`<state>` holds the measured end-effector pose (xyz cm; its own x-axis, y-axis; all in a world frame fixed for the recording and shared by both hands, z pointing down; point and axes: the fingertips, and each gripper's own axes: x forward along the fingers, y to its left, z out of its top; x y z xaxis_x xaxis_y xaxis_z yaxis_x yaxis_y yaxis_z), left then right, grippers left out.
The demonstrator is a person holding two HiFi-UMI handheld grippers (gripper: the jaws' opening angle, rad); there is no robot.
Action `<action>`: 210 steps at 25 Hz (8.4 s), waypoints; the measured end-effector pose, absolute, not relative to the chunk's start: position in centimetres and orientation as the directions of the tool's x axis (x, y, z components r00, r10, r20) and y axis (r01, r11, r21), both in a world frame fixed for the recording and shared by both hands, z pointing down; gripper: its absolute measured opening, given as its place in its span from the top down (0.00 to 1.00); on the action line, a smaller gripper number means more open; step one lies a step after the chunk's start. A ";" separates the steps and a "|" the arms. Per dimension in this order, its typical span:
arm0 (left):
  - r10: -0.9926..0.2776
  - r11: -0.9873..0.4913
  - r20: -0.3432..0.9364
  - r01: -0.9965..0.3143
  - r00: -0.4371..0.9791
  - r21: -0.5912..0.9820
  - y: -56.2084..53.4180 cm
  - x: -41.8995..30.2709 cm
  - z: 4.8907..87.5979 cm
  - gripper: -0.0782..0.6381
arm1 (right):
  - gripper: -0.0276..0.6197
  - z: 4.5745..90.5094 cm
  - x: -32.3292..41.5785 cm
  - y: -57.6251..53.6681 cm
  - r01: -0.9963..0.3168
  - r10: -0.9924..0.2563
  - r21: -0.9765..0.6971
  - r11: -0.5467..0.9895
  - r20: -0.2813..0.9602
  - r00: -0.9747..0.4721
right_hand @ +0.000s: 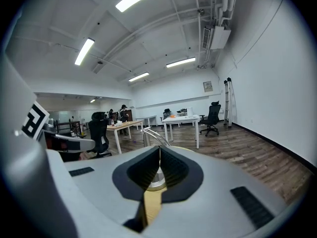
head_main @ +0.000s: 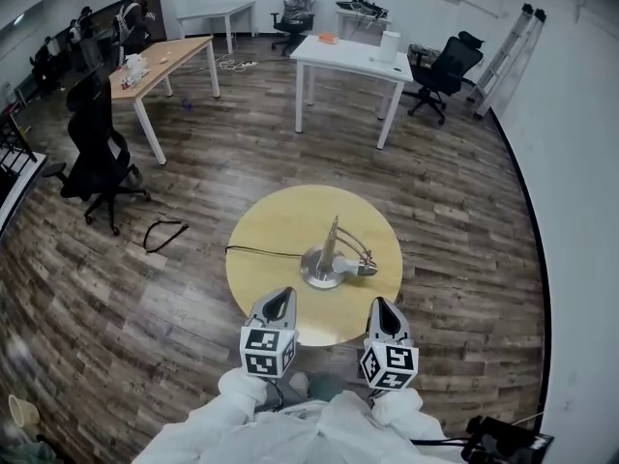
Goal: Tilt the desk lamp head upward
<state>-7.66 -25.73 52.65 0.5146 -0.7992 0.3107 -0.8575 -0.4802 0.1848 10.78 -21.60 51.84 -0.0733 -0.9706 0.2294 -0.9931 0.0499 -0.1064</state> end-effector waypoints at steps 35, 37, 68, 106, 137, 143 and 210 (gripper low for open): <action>-0.731 -0.635 0.360 -0.771 0.580 -0.047 -41.8 3.5 61.2 0.73 | 0.53 67.6 13.9 -38.0 -0.559 -0.453 -0.173 0.811 0.419 -0.787; -0.729 -0.631 0.357 -0.776 0.584 -0.021 -41.9 3.4 60.8 0.71 | 0.53 68.0 13.5 -38.2 -0.541 -0.437 -0.182 0.821 0.411 -0.800; -0.694 -0.687 0.348 -0.724 0.630 -0.062 -43.9 6.9 60.3 0.69 | 0.52 65.6 15.2 -37.2 -0.530 -0.409 -0.184 0.828 0.450 -0.794; -0.671 -0.701 0.346 -0.713 0.656 -0.009 -43.2 6.2 59.7 0.70 | 0.53 35.2 9.4 -38.4 -0.408 -0.468 0.229 0.884 0.426 -0.774; -0.631 -0.744 0.359 -0.668 0.688 -0.029 -43.3 6.0 59.5 0.70 | 0.53 33.2 1.0 -41.3 -0.274 -0.360 0.234 0.933 0.588 -0.724; -0.642 -0.738 0.361 -0.673 0.677 -0.051 -43.3 6.1 59.4 0.70 | 0.53 31.9 2.3 -41.1 -0.314 -0.379 0.213 0.925 0.511 -0.771; -0.739 -0.552 0.320 -0.805 0.592 0.215 -12.5 -4.7 52.4 0.89 | 0.94 54.1 6.0 -13.5 -0.969 -0.886 -0.154 0.196 0.397 -0.242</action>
